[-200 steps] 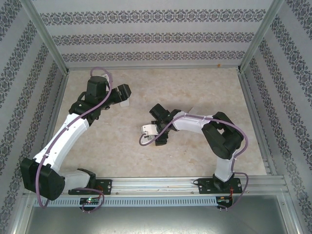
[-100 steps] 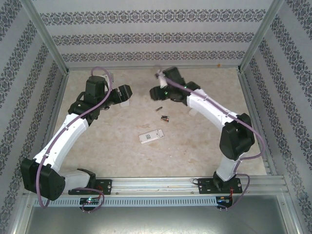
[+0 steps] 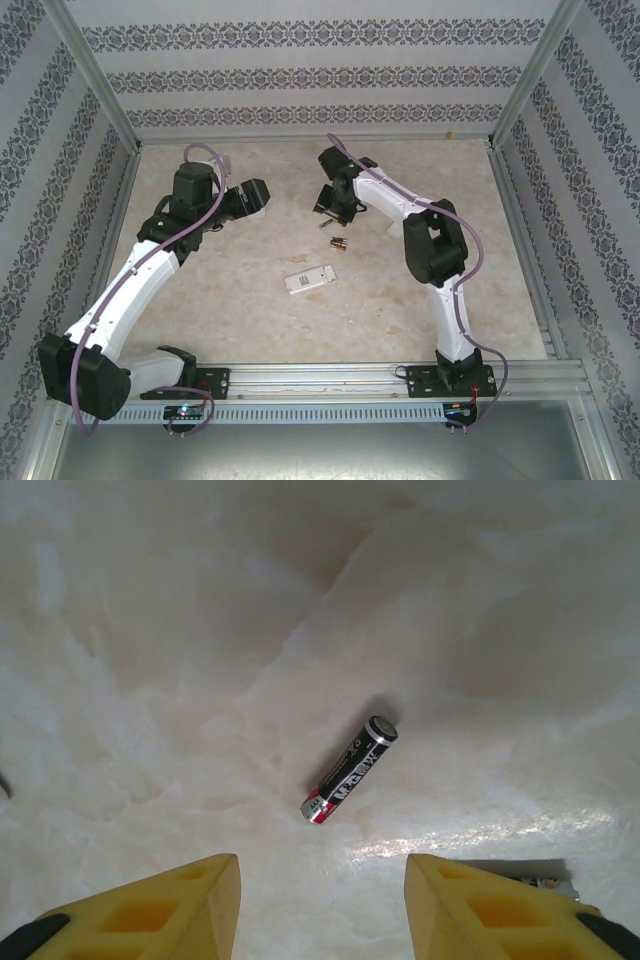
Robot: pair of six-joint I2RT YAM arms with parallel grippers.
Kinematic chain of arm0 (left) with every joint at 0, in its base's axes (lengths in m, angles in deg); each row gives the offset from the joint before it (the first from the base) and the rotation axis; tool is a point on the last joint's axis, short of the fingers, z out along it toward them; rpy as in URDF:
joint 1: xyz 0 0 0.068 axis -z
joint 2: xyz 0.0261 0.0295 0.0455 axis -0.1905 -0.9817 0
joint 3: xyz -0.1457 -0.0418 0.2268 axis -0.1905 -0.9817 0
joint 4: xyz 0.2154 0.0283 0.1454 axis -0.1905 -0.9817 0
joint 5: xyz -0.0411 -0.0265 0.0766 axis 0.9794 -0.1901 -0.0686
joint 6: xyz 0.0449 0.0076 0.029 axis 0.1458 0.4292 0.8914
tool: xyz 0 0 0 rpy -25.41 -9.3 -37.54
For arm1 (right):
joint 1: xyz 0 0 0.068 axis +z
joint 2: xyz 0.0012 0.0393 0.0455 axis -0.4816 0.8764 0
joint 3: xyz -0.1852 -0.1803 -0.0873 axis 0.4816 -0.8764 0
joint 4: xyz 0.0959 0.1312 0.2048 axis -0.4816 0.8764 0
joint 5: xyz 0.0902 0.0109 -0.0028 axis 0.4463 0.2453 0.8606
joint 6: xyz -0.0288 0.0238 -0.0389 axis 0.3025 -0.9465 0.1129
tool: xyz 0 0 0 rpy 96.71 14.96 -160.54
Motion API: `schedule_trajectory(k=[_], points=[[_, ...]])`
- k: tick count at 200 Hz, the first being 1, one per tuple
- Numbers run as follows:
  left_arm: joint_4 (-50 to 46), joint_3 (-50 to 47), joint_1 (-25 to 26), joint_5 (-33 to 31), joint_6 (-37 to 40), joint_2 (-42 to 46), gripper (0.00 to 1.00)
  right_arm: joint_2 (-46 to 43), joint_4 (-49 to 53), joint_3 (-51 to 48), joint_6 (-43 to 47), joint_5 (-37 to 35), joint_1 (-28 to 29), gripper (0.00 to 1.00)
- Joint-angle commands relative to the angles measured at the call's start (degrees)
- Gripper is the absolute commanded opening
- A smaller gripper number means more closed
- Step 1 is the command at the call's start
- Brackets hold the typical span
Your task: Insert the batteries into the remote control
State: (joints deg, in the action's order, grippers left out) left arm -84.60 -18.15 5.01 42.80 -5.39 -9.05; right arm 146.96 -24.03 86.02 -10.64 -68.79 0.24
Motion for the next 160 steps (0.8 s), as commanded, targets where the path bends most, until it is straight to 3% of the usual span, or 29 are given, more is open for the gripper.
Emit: schedule_trajectory(k=[1, 99, 160], points=[[0.8, -0.9, -0.6, 0.3, -0.5, 1.8, 0.81, 1.7, 3.9, 3.4, -3.0, 0.1, 0.8, 0.46], [1.6, -2.8, -0.5, 2.4, 1.1, 3.2, 0.82, 8.8, 3.6, 6.5, -3.8, 0.6, 0.4, 0.38], [1.6, -4.0, -0.6, 1.9, 1.0, 4.2, 0.83, 9.4, 3.4, 7.9, 0.0, 1.0, 0.6, 0.18]])
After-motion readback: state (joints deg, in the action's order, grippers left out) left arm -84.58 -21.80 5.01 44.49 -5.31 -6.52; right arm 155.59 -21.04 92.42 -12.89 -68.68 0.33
